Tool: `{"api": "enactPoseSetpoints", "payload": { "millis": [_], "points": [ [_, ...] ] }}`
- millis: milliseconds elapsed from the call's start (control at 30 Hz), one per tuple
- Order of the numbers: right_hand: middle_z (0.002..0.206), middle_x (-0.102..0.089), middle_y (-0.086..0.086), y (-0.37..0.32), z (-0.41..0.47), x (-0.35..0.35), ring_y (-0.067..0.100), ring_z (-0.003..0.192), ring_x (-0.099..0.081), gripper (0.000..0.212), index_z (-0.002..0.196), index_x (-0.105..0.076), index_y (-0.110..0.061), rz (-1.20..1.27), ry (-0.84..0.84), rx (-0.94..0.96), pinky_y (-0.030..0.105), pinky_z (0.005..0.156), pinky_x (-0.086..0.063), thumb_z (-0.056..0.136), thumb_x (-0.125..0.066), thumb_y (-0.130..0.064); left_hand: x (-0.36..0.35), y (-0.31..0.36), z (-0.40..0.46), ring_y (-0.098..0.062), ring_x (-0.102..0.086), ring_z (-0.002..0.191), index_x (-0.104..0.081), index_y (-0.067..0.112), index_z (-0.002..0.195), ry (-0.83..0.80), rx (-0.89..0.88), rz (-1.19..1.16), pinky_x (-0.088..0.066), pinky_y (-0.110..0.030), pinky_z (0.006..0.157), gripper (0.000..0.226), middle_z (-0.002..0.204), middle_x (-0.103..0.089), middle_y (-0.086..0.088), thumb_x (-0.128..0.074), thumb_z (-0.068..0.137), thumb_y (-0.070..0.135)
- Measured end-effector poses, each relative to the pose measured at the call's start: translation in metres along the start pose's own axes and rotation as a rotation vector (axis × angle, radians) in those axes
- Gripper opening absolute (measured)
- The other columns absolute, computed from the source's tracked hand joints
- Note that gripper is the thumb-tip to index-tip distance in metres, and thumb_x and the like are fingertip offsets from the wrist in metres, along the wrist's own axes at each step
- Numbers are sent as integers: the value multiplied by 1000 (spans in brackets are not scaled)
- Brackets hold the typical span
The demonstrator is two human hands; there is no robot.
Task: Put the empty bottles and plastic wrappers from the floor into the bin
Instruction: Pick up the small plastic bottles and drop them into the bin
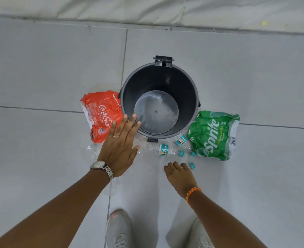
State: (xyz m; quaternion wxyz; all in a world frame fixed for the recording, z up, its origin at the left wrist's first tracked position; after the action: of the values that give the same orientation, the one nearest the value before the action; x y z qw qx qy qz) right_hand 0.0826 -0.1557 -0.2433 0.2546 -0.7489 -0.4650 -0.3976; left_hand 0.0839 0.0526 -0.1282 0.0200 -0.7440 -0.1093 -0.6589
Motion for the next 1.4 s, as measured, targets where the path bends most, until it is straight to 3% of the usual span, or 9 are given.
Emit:
{"api": "enactPoseSetpoints", "payload": {
  "millis": [233,367,500,600,833,933,1067,1267,1400],
  "points": [
    [116,-66,-19,73,-115,160,2,102,-67,58,132,-53,-35,1311,943,-484,11,90,-52,81,-81,-43,8,3,-2,-40,-32,147,-40,14,142,28,-12,-53,-24,-48,119,65,160,-32,-17,-70,87,34],
    [114,-64,-6,115,-114,203,14,101,-70,56,120,-52,-28,1604,1214,-557,23,86,-61,77,-87,-35,22,-3,-1,-39,-42,142,-52,16,133,100,64,-319,-44,-47,106,48,157,-38,-14,-69,89,19],
    [104,-61,-5,122,-46,203,15,100,-67,57,110,-50,-26,1318,964,-666,40,84,-62,69,-90,-33,40,-23,5,-28,-42,140,-59,15,129,296,330,-570,-29,-24,108,37,155,-40,-10,-56,93,22],
    [104,-51,-17,117,-16,192,24,116,-53,55,107,-50,-31,1088,889,-664,52,96,-51,68,-88,-37,35,-30,11,-28,-35,146,-56,14,137,273,450,-583,-30,-35,110,46,161,-33,-8,-53,95,32],
    [115,-59,-4,106,-58,145,18,109,-53,44,119,-61,-10,939,1139,-605,13,96,-35,83,-71,-32,13,-33,7,-26,-31,148,-43,24,149,218,491,-636,-30,-44,115,52,162,-30,-3,-45,99,39],
    [109,-66,7,70,-35,100,28,103,-58,32,113,-60,-13,771,784,-487,31,89,-42,83,-68,-25,8,-31,7,-24,-33,147,-40,26,150,228,481,-712,-26,-36,113,52,161,-34,-4,-45,100,39],
    [139,-57,11,23,29,38,34,126,-56,65,141,-50,-9,480,255,-325,44,105,-48,85,-75,-31,0,-34,7,-18,-42,140,-40,25,148,260,498,-919,-36,-32,112,52,154,-43,0,-47,99,38],
    [139,-56,13,12,60,15,36,126,-56,56,148,-41,-6,196,83,-351,49,115,-40,94,-55,-10,-8,-39,4,-17,-47,137,-40,31,148,273,512,-1011,-44,-25,103,52,153,-44,3,-51,98,42],
    [129,-59,6,25,9,46,29,120,-58,51,140,-49,-14,411,96,-439,43,104,-46,95,-63,-33,-12,-41,5,-10,-45,134,-39,37,147,236,525,-1007,-42,-26,103,53,153,-45,5,-52,97,48]
  ]
}}
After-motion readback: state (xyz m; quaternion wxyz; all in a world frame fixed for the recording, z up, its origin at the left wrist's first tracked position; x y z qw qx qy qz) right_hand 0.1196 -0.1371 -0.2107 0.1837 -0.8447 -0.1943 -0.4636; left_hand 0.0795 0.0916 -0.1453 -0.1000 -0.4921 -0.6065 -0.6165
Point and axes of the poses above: each hand's wrist, its own z-axis towards the middle knuckle, its own x-axis out of the back of the hand, y = z × x, the point moved 9 cm from there along z, towards the middle knuckle
